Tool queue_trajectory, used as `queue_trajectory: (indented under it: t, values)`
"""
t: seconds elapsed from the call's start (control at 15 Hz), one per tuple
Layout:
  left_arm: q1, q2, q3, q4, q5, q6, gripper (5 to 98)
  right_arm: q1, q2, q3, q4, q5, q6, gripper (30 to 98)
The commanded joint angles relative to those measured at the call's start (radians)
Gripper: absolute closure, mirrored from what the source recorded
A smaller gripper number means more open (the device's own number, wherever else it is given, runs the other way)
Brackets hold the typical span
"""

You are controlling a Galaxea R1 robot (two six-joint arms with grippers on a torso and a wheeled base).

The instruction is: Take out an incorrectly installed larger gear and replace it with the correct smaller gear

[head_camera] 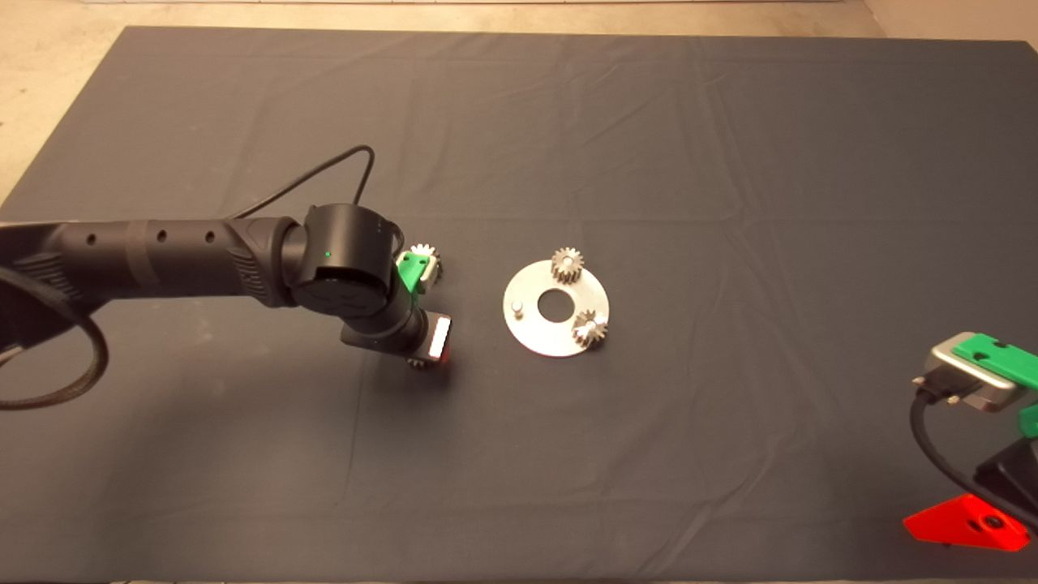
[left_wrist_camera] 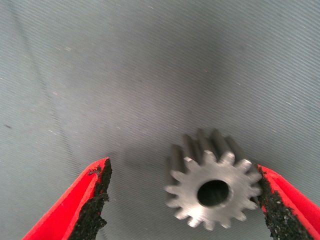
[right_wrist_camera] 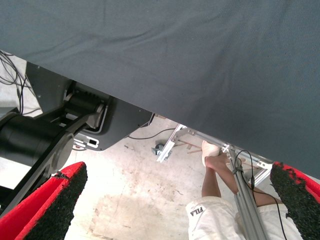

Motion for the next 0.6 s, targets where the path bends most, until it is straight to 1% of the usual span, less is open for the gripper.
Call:
queue_trajectory:
  t: [0.0,0.07,0.13,0.27,0.4,0.53]
  values:
    - [-0.005,0.0,0.001,0.014,0.014,0.003,33.9,0.016,-0.002,0.005,0.035,-0.055,0.001,31.7]
    - [-0.006,0.0,0.009,0.014,0.014,0.003,34.3,0.016,-0.002,0.005,0.035,-0.055,0.001,31.7]
    - [-0.007,0.0,0.007,0.014,0.014,0.003,37.9,0.016,-0.002,0.005,0.035,-0.055,0.001,31.7]
    - [-0.006,-0.002,0.005,0.014,0.013,0.004,38.6,0.016,-0.002,0.005,0.035,-0.055,0.001,31.7]
    - [-0.007,0.0,0.009,0.014,0.01,0.003,43.2,0.016,-0.002,0.005,0.035,-0.055,0.001,31.7]
    - [-0.005,-0.002,0.012,0.012,-0.01,-0.002,43.2,0.016,-0.002,0.006,0.035,-0.055,0.001,31.7]
